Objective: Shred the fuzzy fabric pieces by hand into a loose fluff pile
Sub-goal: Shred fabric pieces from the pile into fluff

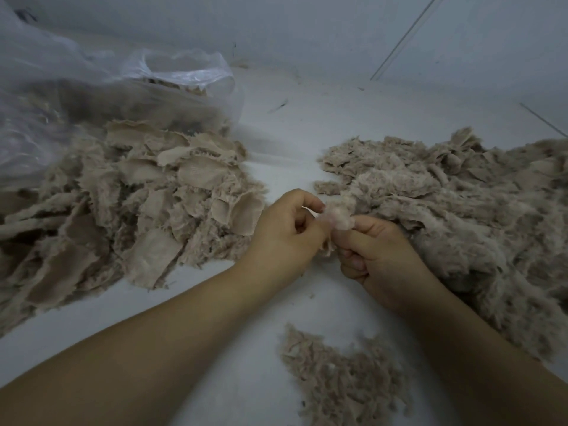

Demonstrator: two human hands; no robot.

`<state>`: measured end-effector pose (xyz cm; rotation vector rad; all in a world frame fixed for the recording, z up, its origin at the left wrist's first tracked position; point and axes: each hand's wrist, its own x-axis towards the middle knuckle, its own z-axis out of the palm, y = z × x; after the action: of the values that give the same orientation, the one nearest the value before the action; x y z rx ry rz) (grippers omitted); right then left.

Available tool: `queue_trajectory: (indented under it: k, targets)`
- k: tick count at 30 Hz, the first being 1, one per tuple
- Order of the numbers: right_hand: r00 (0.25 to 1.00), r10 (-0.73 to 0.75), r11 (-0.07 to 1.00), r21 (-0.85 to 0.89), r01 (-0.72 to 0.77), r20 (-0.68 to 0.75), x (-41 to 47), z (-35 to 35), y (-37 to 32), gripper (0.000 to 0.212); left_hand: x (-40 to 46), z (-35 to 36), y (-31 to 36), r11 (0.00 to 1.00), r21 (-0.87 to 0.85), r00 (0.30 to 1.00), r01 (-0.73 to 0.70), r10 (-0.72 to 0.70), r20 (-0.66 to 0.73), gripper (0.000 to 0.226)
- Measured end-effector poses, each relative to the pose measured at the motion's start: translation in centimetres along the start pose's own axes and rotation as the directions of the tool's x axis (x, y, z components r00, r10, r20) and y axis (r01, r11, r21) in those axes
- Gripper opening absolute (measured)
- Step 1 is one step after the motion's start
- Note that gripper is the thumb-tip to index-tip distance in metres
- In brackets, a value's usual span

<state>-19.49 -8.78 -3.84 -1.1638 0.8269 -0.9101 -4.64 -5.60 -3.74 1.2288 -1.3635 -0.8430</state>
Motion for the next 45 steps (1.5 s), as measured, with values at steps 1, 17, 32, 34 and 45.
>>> queue_trajectory:
  k: [1, 17, 32, 34, 45]
  targets:
    - [1.000, -0.005, 1.000, -0.016, 0.005, 0.010, 0.1, -0.2, 0.1, 0.035, 0.0, 0.0, 0.1, 0.999, -0.038, 1.000, 0.026, -0.025, 0.008, 0.022]
    - [0.998, 0.032, 0.999, -0.006, -0.032, 0.061, 0.0, -0.2, 0.0, 0.046, 0.1, 0.0, 0.0, 0.912, -0.336, 0.971, 0.234, -0.235, 0.039, 0.030]
    - [0.996, 0.042, 0.994, 0.098, -0.050, 0.080, 0.4, -0.4, 0.1, 0.026, 1.9, -2.2, 0.0, 0.948, -0.286, 0.981, 0.142, -0.173, -0.088, 0.034]
    - [0.997, 0.049, 0.978, 0.198, -0.060, 0.064, 0.5, -0.6, 0.1, 0.026, 1.8, -3.2, 0.6, 0.939, -0.226, 0.943, 0.259, -0.195, 0.269, 0.038]
    - [0.996, 0.033, 0.999, 0.031, -0.036, 0.089, 0.4, -0.7, 0.4, 0.030, 1.2, -1.1, 1.0, 0.967, -0.171, 0.980, 0.189, -0.175, 0.097, 0.015]
